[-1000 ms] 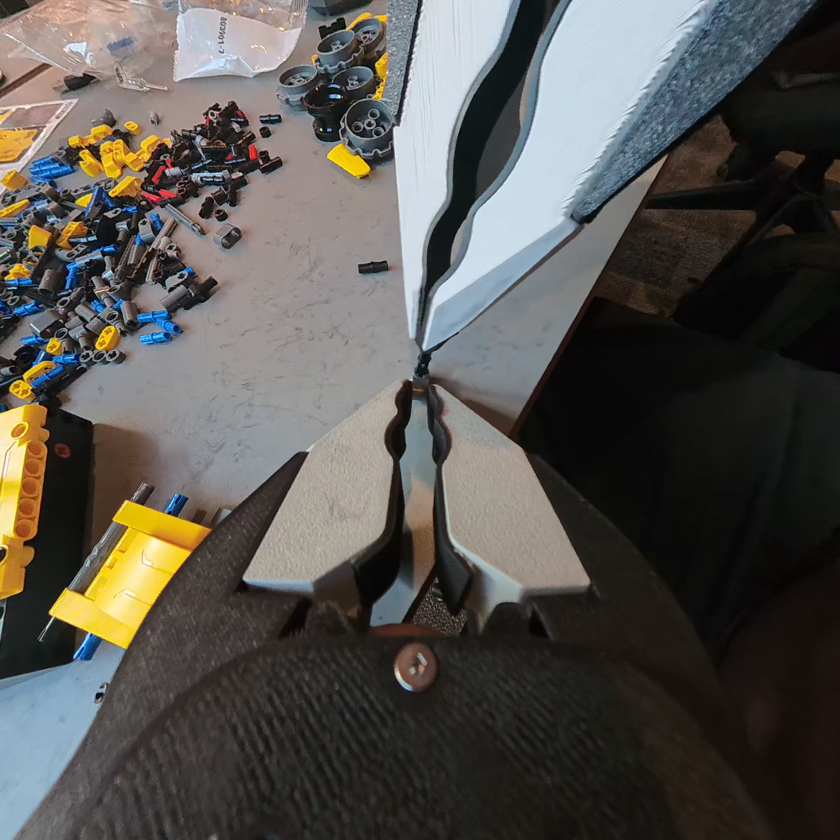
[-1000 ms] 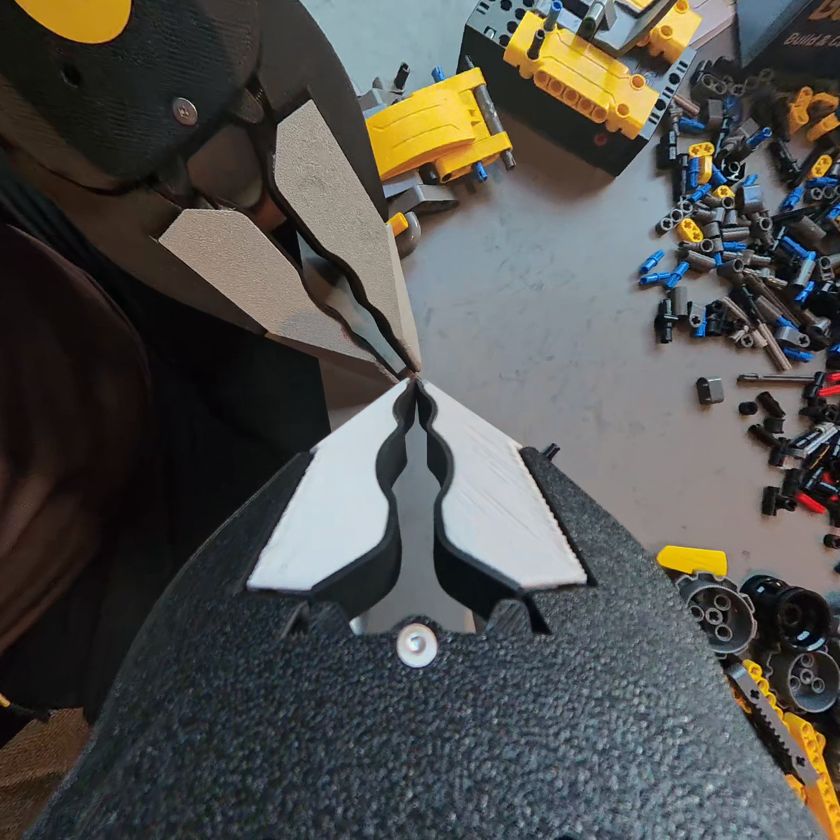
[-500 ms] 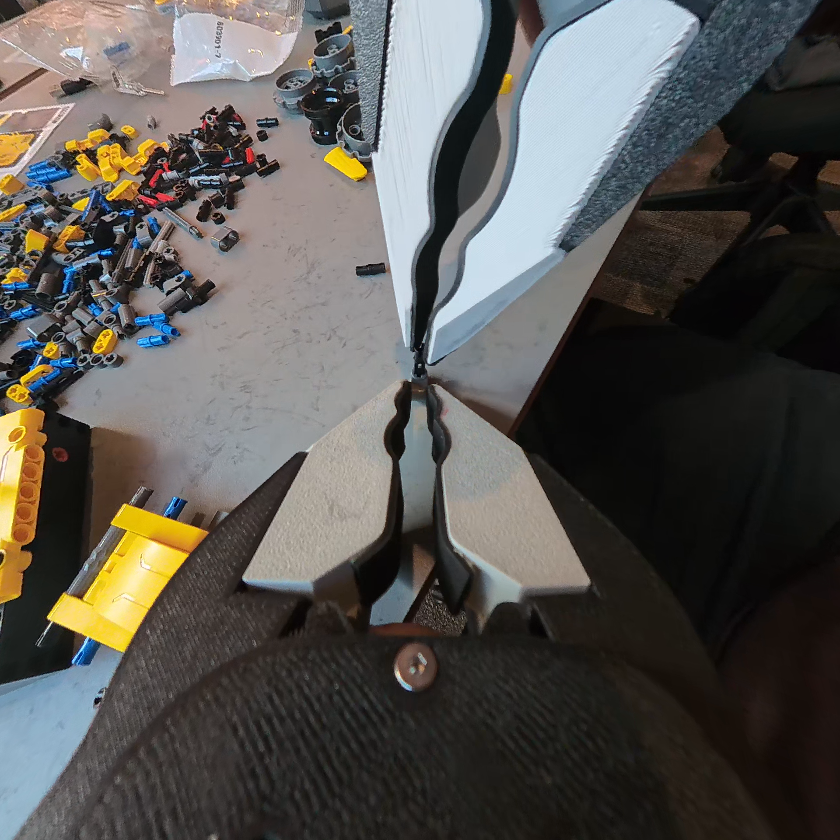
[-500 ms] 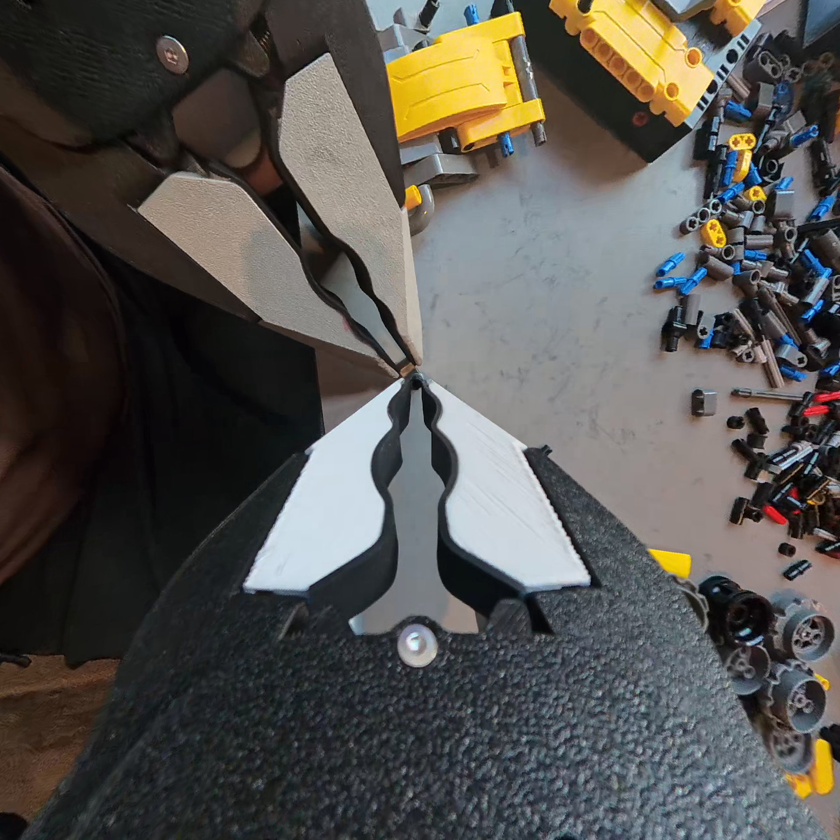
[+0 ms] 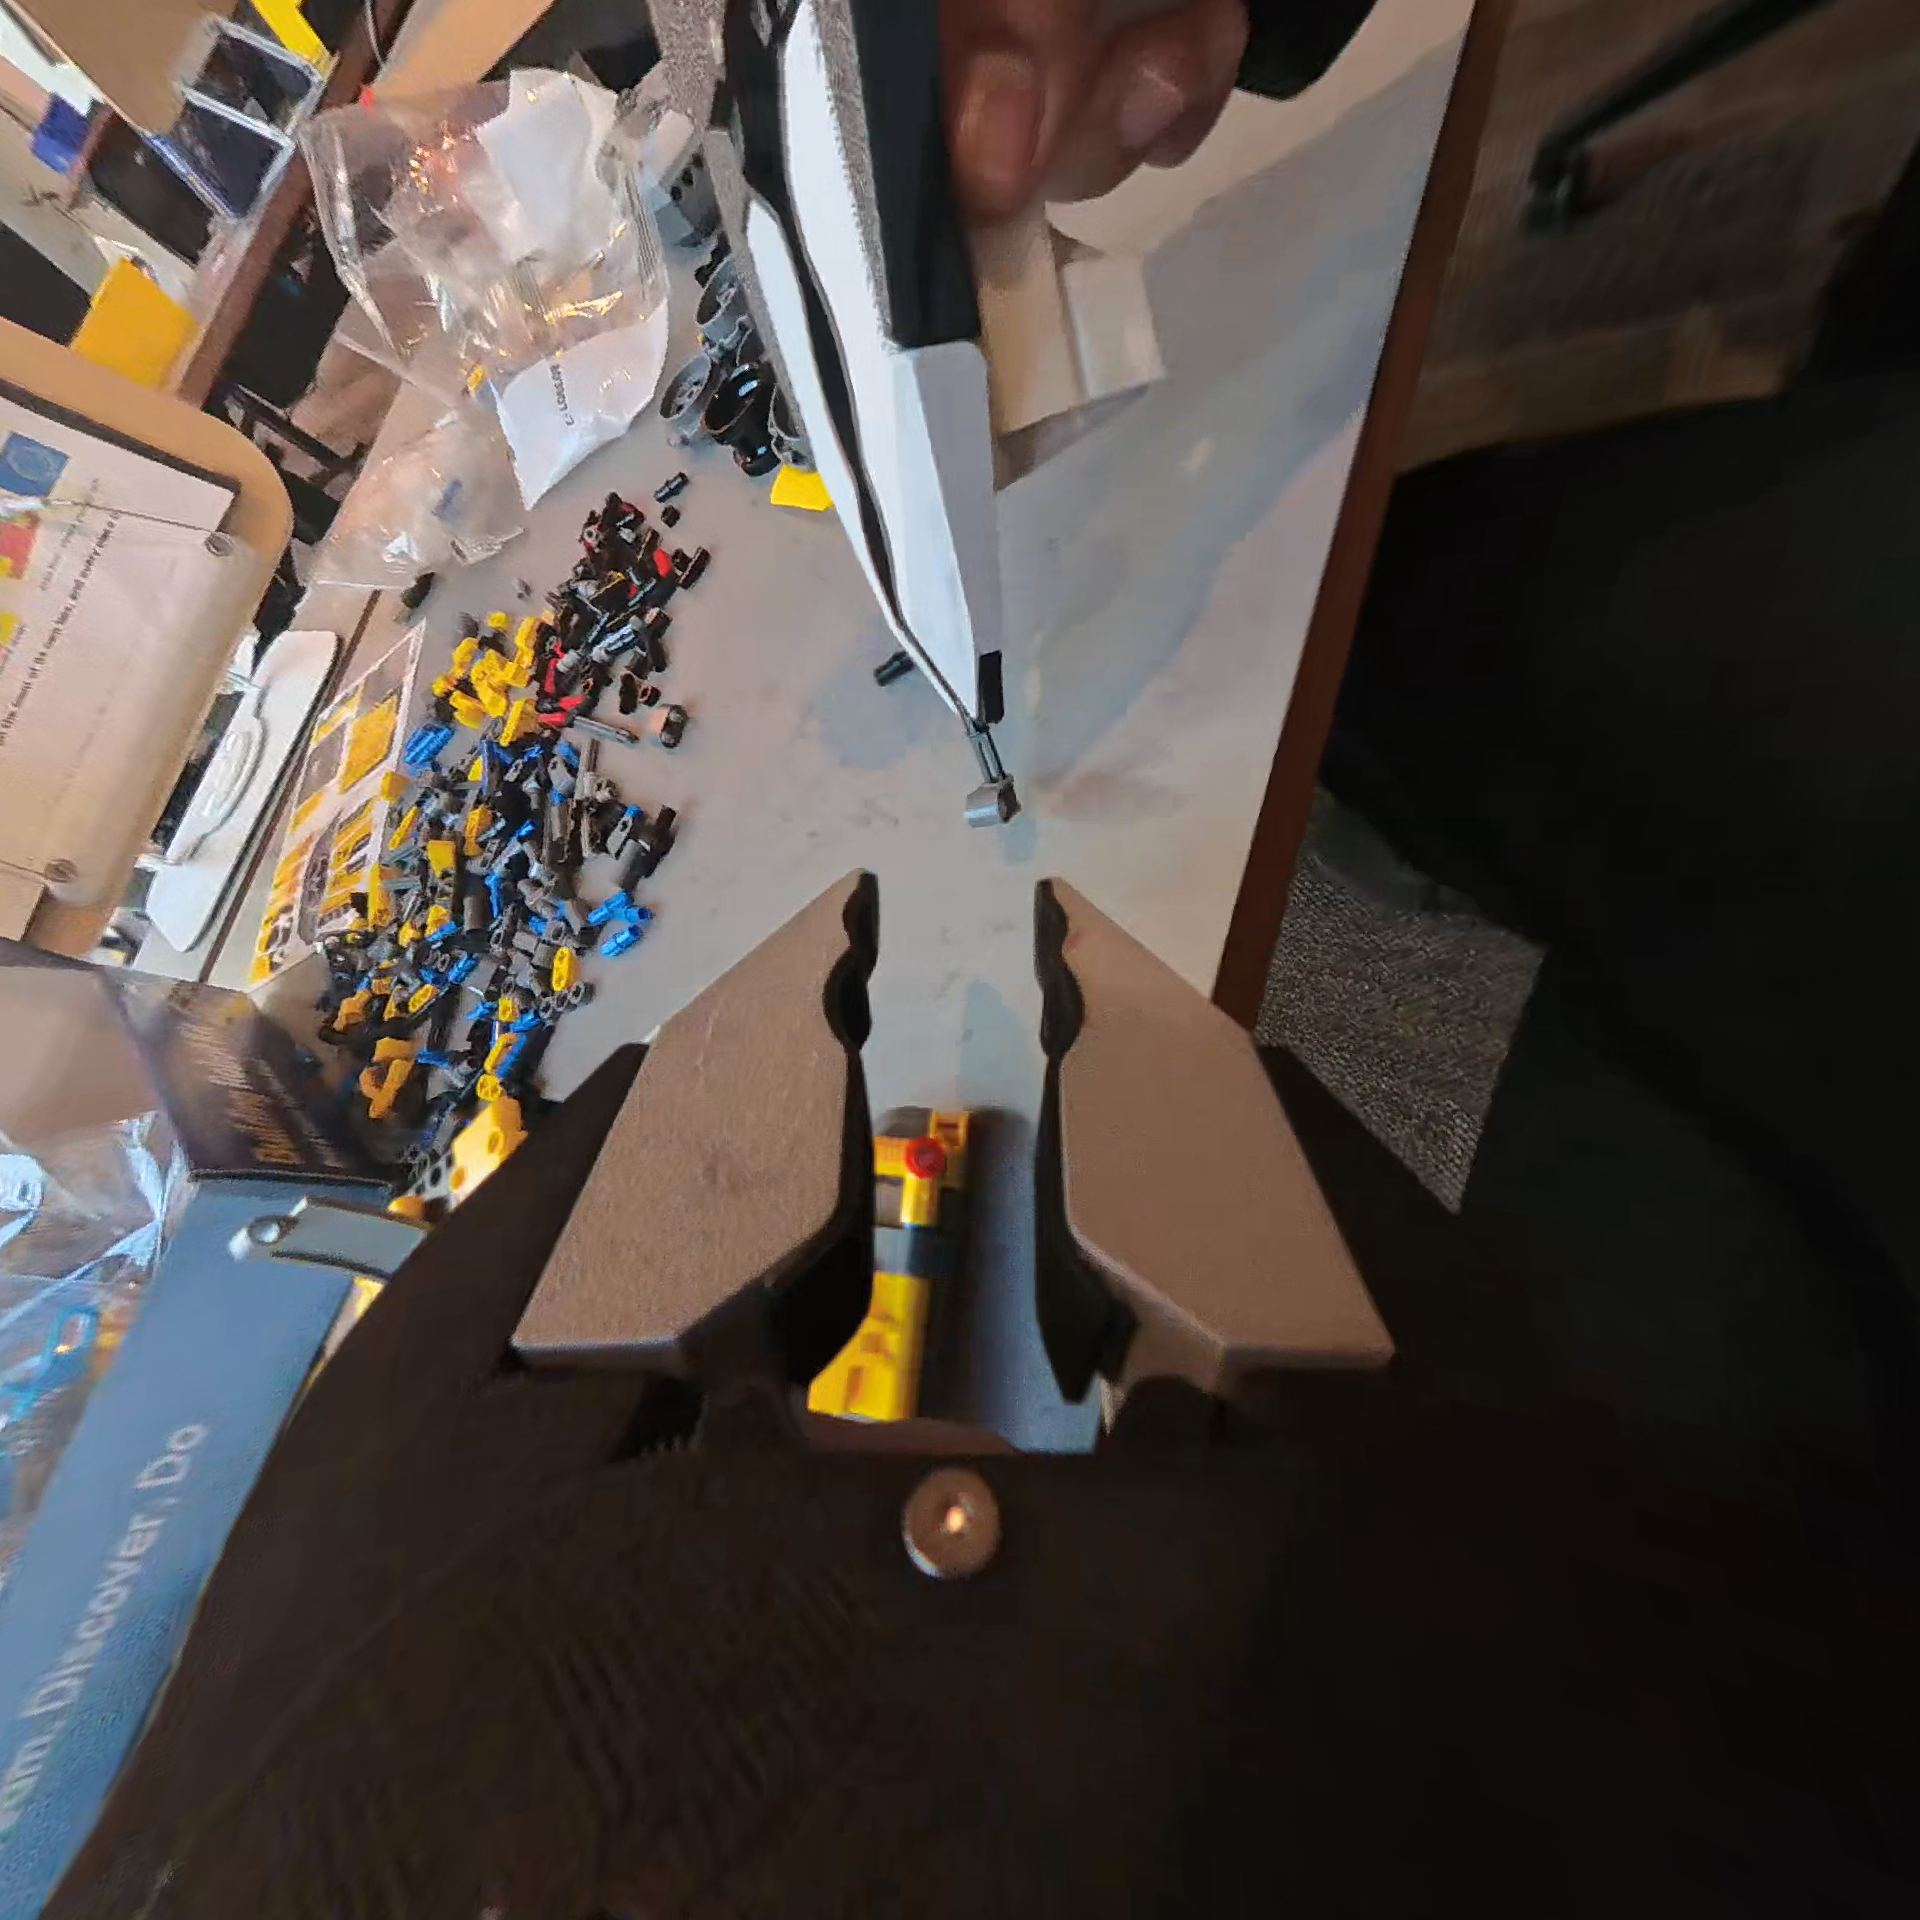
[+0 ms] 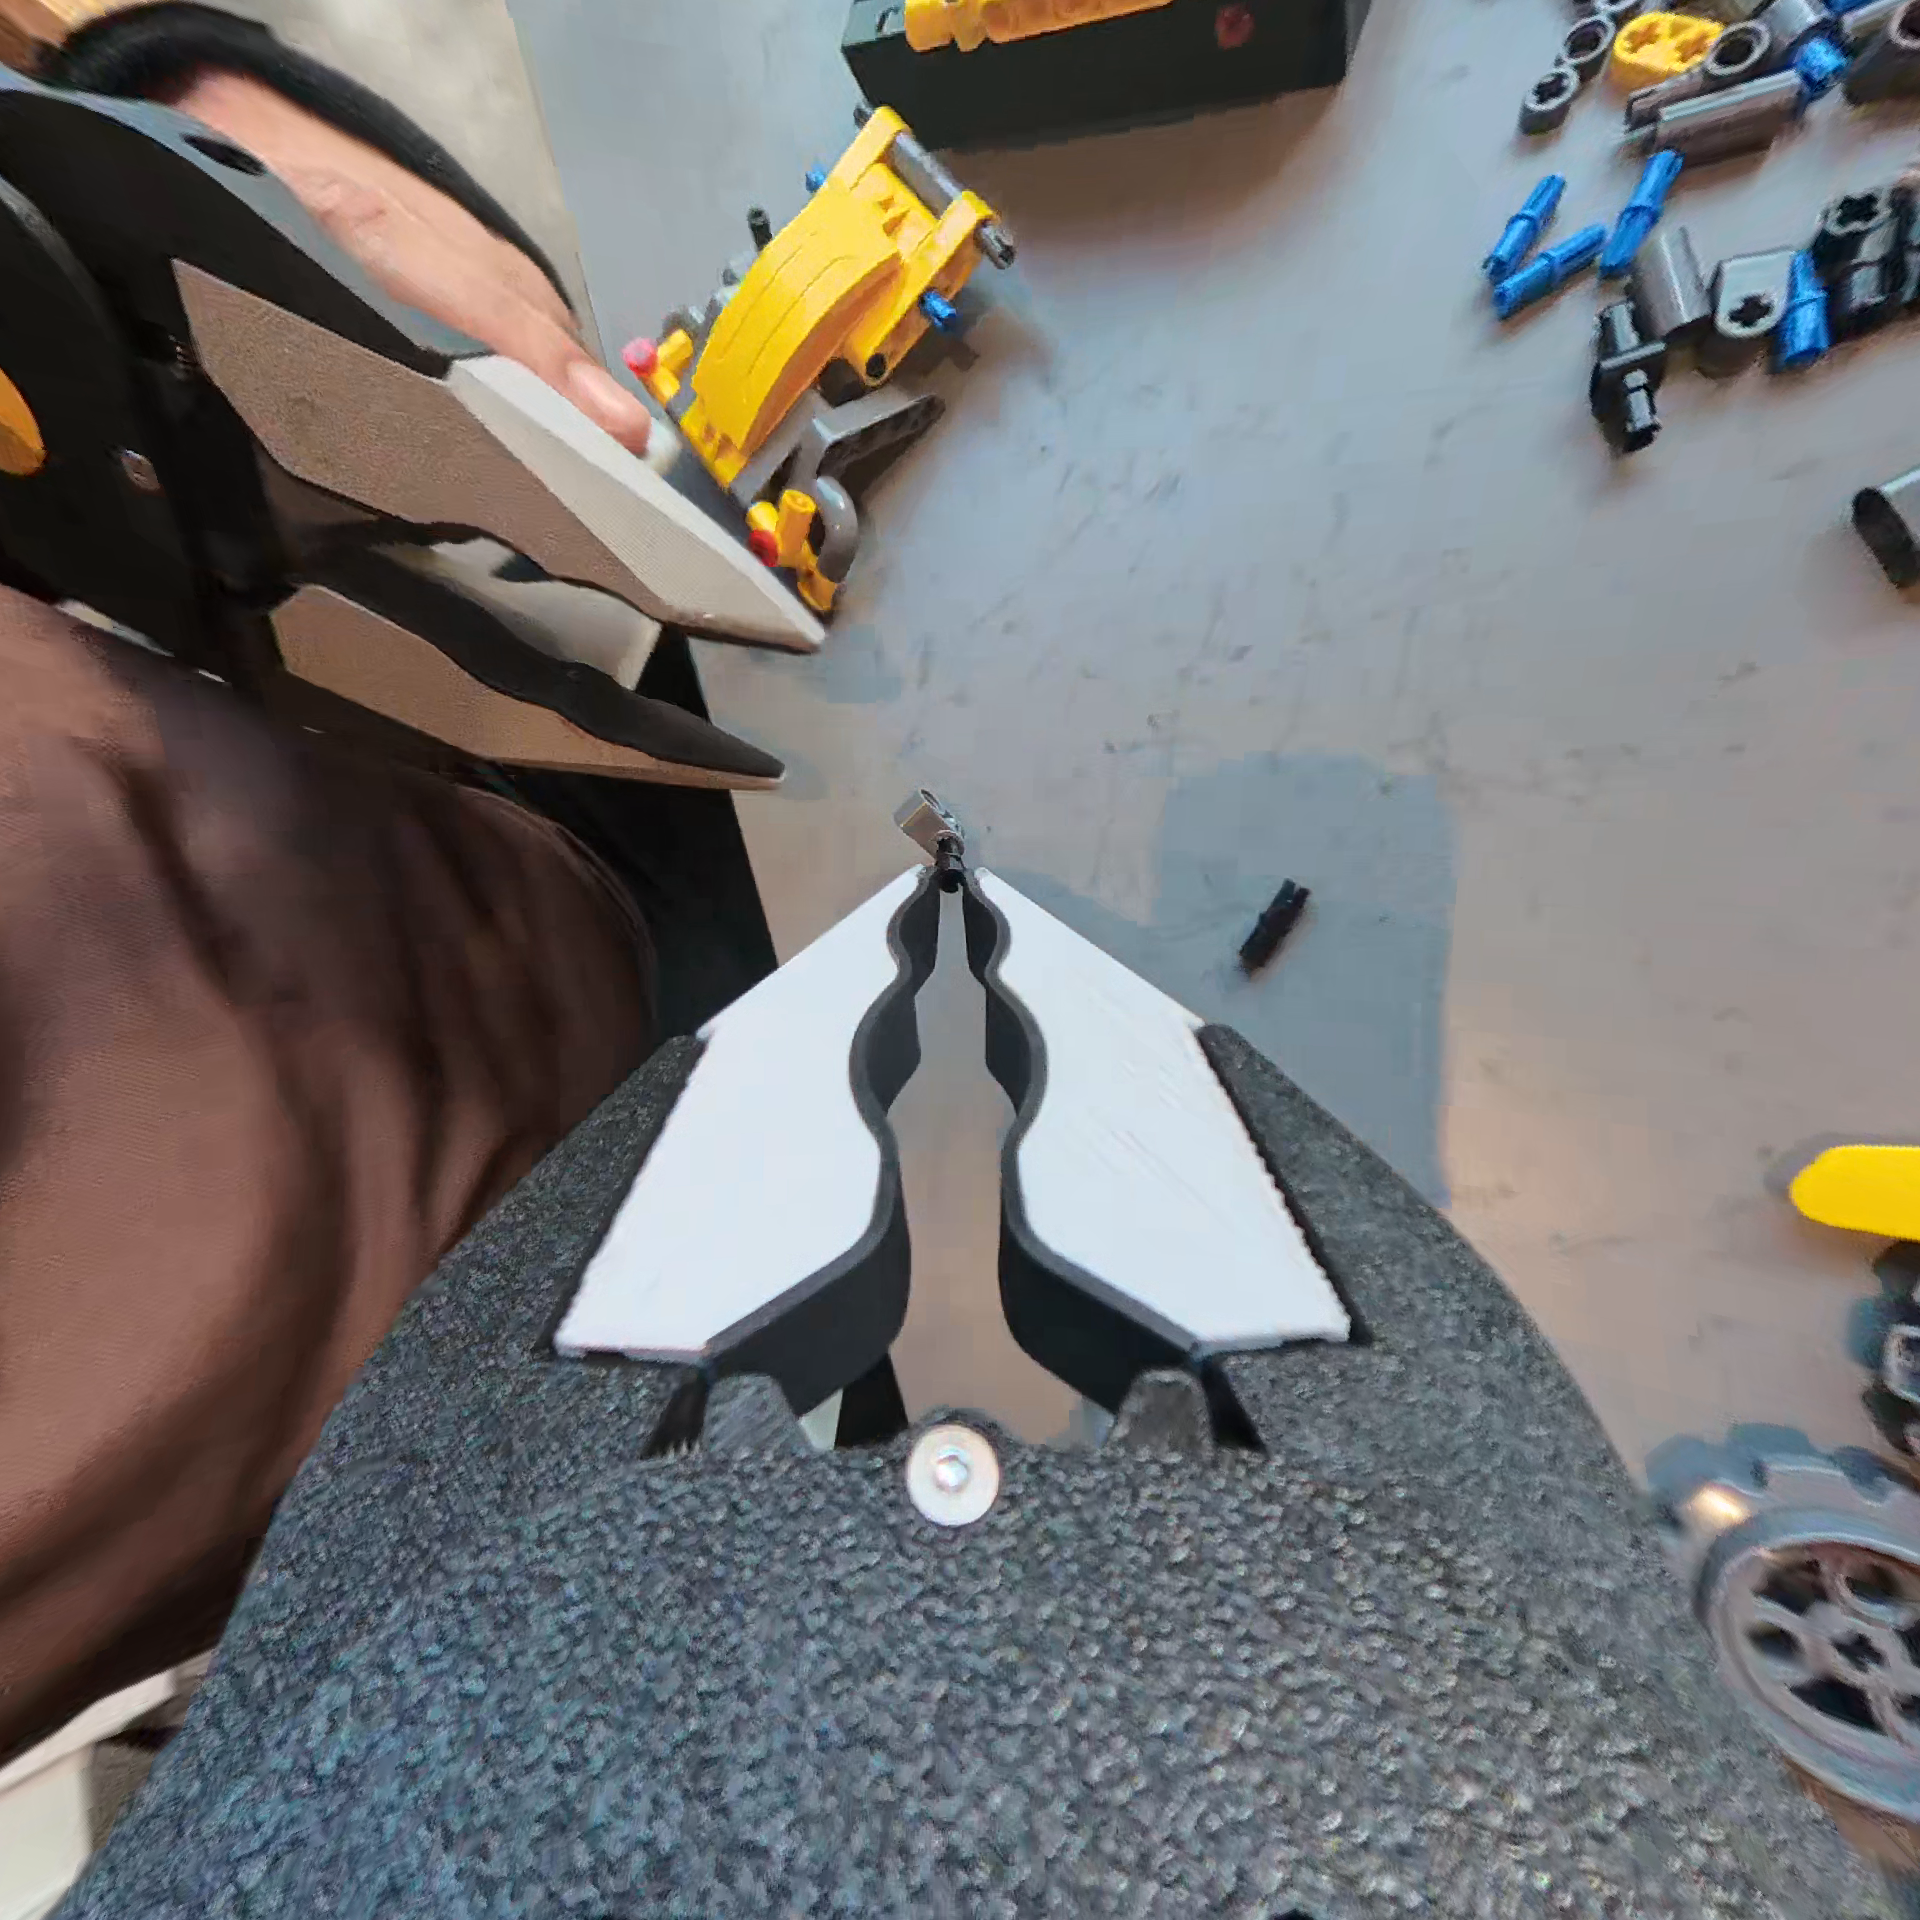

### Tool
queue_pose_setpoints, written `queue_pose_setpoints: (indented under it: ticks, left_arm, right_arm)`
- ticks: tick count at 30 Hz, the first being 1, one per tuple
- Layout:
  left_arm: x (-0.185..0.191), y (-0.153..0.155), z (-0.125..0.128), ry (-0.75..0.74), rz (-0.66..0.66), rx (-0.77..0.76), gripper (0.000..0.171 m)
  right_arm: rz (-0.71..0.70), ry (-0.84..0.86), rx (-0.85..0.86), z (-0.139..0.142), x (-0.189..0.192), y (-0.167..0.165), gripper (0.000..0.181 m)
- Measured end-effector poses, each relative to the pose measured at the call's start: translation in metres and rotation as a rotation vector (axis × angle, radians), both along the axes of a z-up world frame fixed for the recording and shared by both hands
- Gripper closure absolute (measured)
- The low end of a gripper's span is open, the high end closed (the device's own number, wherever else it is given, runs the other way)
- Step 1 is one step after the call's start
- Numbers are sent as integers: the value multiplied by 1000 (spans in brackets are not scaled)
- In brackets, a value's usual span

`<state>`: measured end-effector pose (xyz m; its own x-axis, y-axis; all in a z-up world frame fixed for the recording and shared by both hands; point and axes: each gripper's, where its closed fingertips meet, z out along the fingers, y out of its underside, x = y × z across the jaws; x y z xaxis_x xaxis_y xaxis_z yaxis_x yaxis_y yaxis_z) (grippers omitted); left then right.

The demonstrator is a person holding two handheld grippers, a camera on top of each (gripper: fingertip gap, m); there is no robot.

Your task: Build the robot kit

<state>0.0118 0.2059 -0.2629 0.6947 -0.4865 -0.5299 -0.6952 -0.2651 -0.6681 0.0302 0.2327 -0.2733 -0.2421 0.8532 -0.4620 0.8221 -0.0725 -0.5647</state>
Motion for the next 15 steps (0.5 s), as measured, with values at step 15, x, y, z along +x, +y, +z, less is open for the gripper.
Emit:
queue_pose_setpoints:
  ticks: [15]
  left_arm:
    - [35,-13,-4,401,-463,-33,149]
  right_arm:
    - [105,-164,-387,8,21,-32,180]
